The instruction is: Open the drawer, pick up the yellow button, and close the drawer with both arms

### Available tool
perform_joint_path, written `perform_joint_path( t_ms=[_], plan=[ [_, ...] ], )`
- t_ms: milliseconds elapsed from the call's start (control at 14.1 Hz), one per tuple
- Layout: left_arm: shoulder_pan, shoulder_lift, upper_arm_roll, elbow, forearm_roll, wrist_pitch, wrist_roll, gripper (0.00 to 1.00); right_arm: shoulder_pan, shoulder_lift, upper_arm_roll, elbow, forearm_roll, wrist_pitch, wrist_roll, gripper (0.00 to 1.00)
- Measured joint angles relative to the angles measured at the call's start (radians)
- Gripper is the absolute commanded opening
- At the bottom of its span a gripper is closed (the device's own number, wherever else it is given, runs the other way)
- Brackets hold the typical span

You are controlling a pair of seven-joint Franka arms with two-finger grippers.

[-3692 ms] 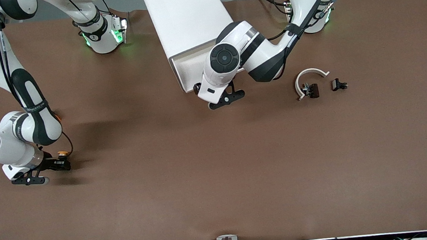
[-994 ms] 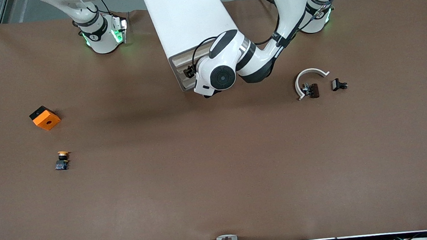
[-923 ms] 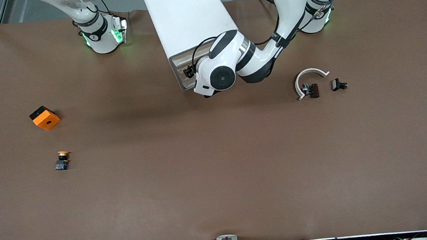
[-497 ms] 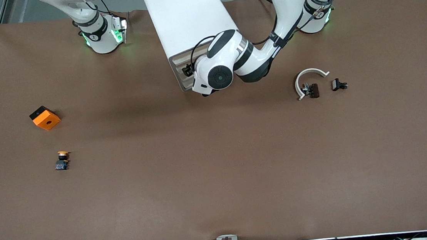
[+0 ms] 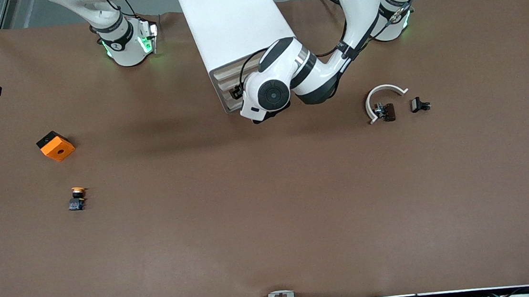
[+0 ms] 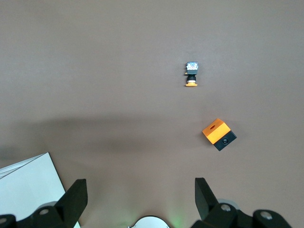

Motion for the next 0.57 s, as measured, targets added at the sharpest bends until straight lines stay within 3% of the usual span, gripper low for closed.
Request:
perform_joint_path(
  t_ms=[568],
  plan=[
    [0.098, -0.021, 0.013, 0.027, 0.346, 0.025, 0.036, 1.00, 0.004, -0.002, 0.002, 0.000, -0.001, 0.013, 0.000, 1.00]
  ],
)
